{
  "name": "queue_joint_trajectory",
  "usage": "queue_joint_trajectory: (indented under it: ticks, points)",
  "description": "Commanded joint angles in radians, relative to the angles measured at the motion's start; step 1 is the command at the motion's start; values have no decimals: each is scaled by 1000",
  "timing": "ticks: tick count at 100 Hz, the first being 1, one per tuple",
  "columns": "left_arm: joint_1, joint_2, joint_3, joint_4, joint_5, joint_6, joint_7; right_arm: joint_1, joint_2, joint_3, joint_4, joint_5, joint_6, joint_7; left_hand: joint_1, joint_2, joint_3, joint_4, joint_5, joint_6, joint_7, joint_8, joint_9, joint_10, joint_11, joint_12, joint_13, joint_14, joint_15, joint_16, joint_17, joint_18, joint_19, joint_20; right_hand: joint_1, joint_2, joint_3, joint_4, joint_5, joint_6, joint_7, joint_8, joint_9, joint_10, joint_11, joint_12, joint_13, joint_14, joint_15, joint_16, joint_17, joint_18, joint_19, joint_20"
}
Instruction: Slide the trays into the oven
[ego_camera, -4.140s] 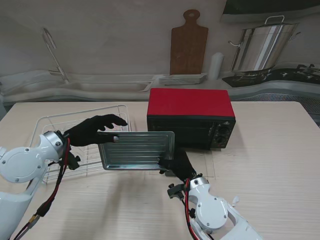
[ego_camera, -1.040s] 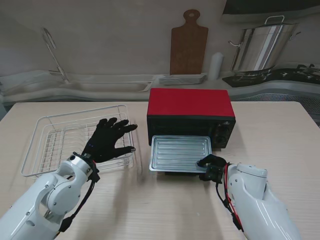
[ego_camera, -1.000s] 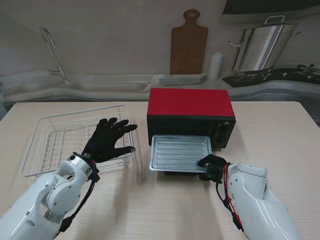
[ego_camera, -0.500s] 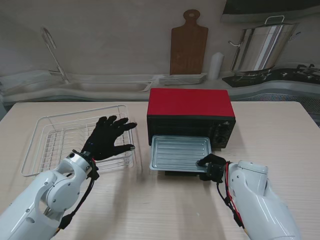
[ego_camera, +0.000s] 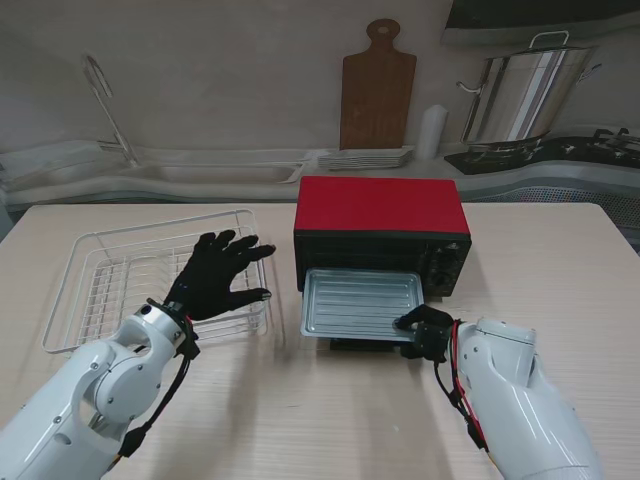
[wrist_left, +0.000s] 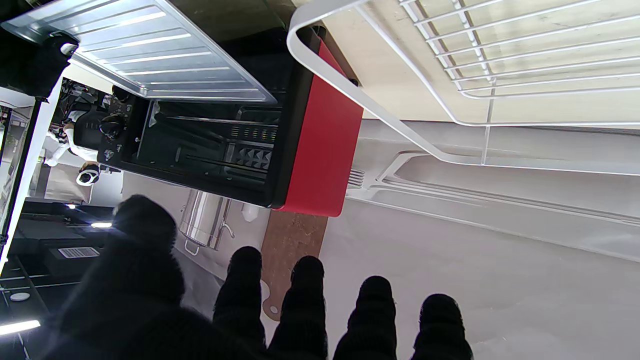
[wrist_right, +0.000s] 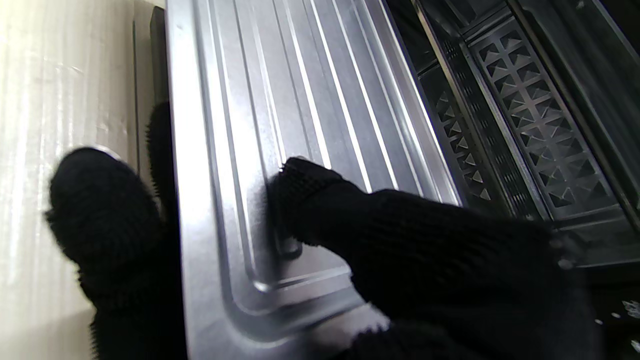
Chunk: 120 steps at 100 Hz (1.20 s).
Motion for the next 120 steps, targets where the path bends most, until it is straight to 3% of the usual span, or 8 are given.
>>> queue_joint_trajectory:
  ticks: [1,120]
  points:
    - [3,-5,2,-6,1,4,-17,-2,-10,-4,5,-7,-5,12,11,48,-33,35,-13,-3,-21,-19,-43,-1,-15,-17,-35,-23,-17,-13,-15,-22,-52,-13,84,33,81,-8,39,-93,145,54,-14,11,24,8,72,25,45,16,0,-53,34,20]
    - [18,-7,-2,-6,5,-1,8,30,-19,-19,46,-9,2,4,12,48,-38,36,-13,-1,-22,-20,-42,-2,-15,-18,-35,-23,-18,-13,-12,-26,-60,-41,84,40,76,-9,35,-97,143,59,-21,8,27,10,63,23,46,16,-2,-54,28,20]
